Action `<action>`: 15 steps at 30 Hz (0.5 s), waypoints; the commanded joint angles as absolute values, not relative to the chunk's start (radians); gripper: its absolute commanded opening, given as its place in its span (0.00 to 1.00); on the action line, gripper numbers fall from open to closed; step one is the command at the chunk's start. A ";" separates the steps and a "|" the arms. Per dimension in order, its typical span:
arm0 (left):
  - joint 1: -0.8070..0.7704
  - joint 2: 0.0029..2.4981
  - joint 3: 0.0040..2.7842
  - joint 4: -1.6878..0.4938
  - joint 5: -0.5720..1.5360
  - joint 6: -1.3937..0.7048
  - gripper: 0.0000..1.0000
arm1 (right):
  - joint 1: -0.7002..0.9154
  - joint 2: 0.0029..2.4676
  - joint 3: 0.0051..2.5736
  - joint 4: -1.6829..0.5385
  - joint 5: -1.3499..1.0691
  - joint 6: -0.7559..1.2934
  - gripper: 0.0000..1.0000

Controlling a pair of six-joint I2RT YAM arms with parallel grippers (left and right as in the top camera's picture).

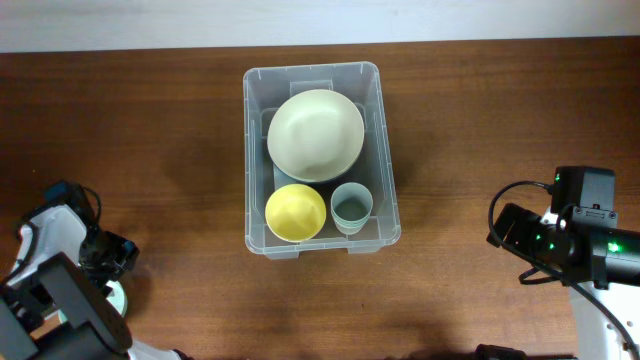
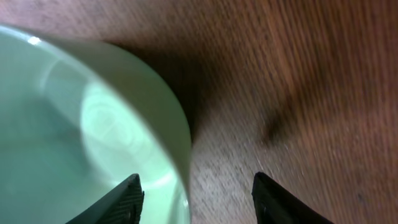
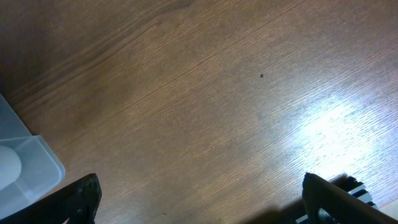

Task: Pack container
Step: 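Grasp the light teal bowl's rim with the left gripper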

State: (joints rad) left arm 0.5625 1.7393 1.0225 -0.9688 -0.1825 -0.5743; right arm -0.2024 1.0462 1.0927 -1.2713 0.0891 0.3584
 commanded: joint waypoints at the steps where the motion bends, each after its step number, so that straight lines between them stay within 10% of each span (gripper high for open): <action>1: 0.566 1.768 1.015 -0.958 -0.175 -0.560 0.54 | -0.211 1.041 1.090 -1.269 0.090 0.352 0.99; 10: 0.566 1.767 1.016 -0.950 -0.172 -0.559 0.05 | -0.211 1.041 1.090 -1.269 0.091 0.352 0.99; 15: 0.563 1.765 1.028 -0.958 -0.168 -0.559 0.01 | -0.211 1.041 1.090 -1.268 0.091 0.351 0.99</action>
